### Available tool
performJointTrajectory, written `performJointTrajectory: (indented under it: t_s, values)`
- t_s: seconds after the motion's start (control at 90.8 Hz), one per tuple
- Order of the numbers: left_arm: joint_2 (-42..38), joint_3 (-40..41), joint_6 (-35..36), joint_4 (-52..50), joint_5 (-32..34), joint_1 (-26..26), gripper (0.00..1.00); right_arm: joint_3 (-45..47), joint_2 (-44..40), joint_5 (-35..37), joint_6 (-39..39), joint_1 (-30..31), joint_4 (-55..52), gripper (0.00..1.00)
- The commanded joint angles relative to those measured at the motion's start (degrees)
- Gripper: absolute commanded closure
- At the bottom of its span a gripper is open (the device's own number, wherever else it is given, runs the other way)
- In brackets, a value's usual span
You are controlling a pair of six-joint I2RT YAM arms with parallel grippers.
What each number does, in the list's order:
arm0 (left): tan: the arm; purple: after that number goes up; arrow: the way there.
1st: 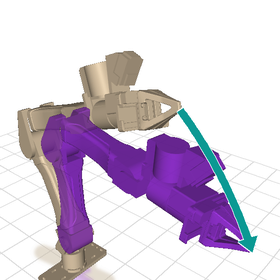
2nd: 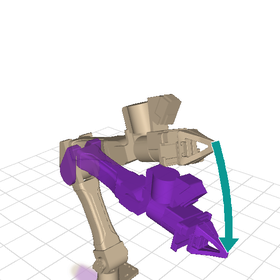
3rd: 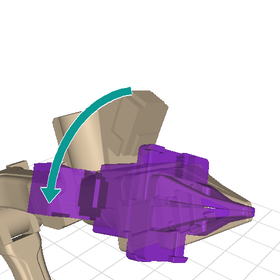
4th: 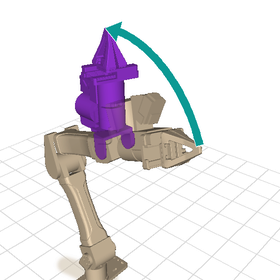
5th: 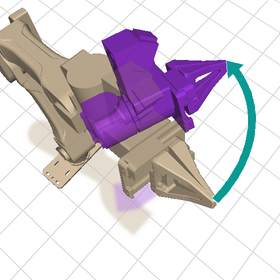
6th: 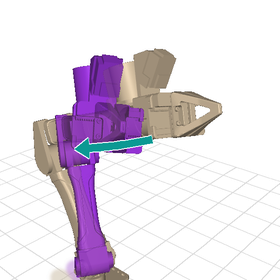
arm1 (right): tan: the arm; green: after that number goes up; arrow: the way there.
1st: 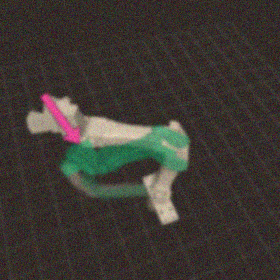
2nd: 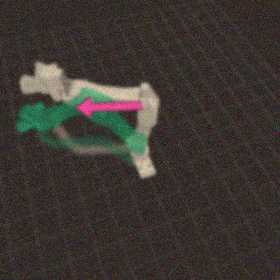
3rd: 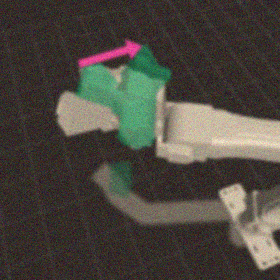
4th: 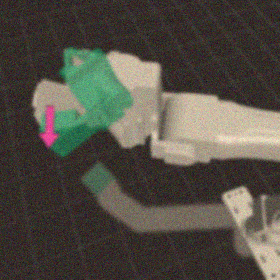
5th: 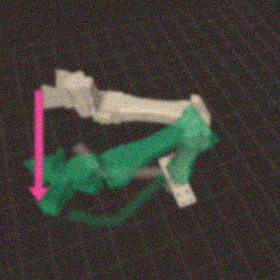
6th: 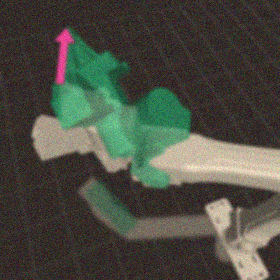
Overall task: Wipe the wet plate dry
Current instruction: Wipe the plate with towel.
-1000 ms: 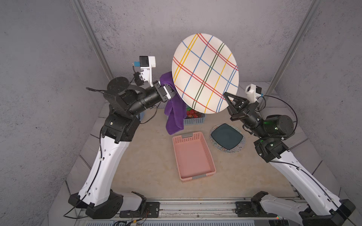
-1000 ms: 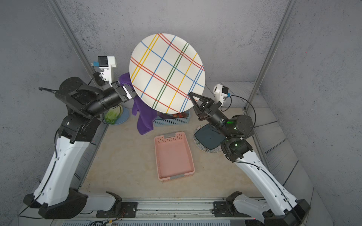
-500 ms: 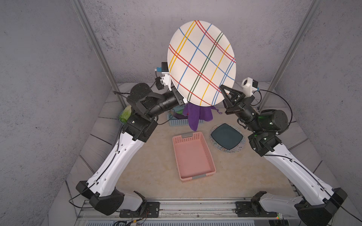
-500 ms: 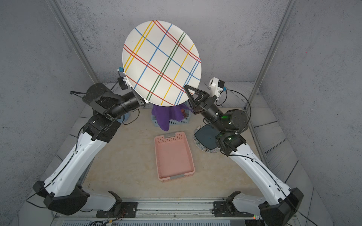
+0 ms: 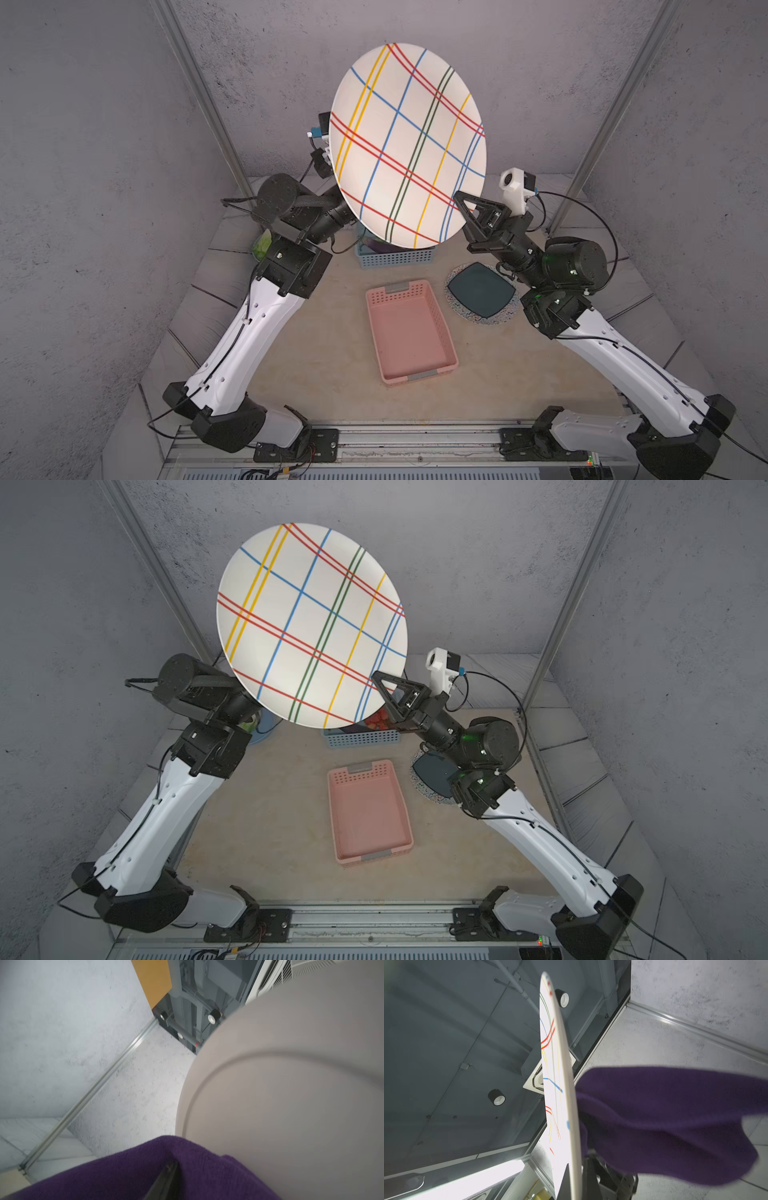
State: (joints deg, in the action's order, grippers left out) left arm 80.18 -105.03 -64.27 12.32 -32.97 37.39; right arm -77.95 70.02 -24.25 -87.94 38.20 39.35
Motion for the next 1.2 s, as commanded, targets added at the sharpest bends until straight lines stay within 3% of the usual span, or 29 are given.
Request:
performJointTrajectory:
  t_s: [0.0, 0.121, 0.231, 0.308, 0.44, 0.616, 0.87, 0.98, 1.09, 1.189]
  values:
    - [-6.0, 4.8, 4.2, 1.7, -1.0, 1.6, 1.0, -1.0, 2.6, 3.2, -2.4, -5.2, -3.6, 1.0]
    - [-11.7, 8.6, 10.6, -6.8, 1.5, 1.2, 1.0, 2.0, 1.6, 3.2, -6.9, -12.3, -0.8, 1.0]
    - [-15.7, 9.8, 19.1, -17.5, 4.6, 0.7, 1.0, 5.3, -1.5, 2.8, -4.2, -15.4, -6.7, 1.0]
    - [-16.6, 10.1, 25.9, -25.7, 7.5, 0.6, 1.0, 5.5, -3.1, 0.9, 1.5, -15.3, -15.0, 1.0]
    - [-15.0, 11.5, 28.0, -29.5, 9.1, -1.2, 1.0, 4.6, -4.4, -2.9, 9.7, -14.3, -25.0, 1.0]
    - [-11.0, 9.7, 30.0, -33.5, 14.1, -4.1, 1.0, 6.5, -7.2, -5.5, 14.4, -11.7, -27.3, 1.0]
    - [-3.3, 3.0, 34.6, -38.1, 10.4, -9.4, 1.0, 12.3, -14.5, -8.6, 20.3, -7.0, -29.4, 1.0]
    - [-0.6, 3.5, 33.9, -35.2, 2.1, -6.5, 1.0, 11.5, -14.3, -8.3, 20.9, -6.7, -29.8, 1.0]
    - [1.4, 4.0, 36.8, -35.1, 2.1, 1.3, 1.0, 8.8, -11.4, -8.3, 21.1, -6.6, -28.9, 1.0]
    - [2.5, 3.3, 36.8, -35.4, 2.5, 2.5, 1.0, 7.6, -9.3, -7.2, 20.3, -6.7, -27.1, 1.0]
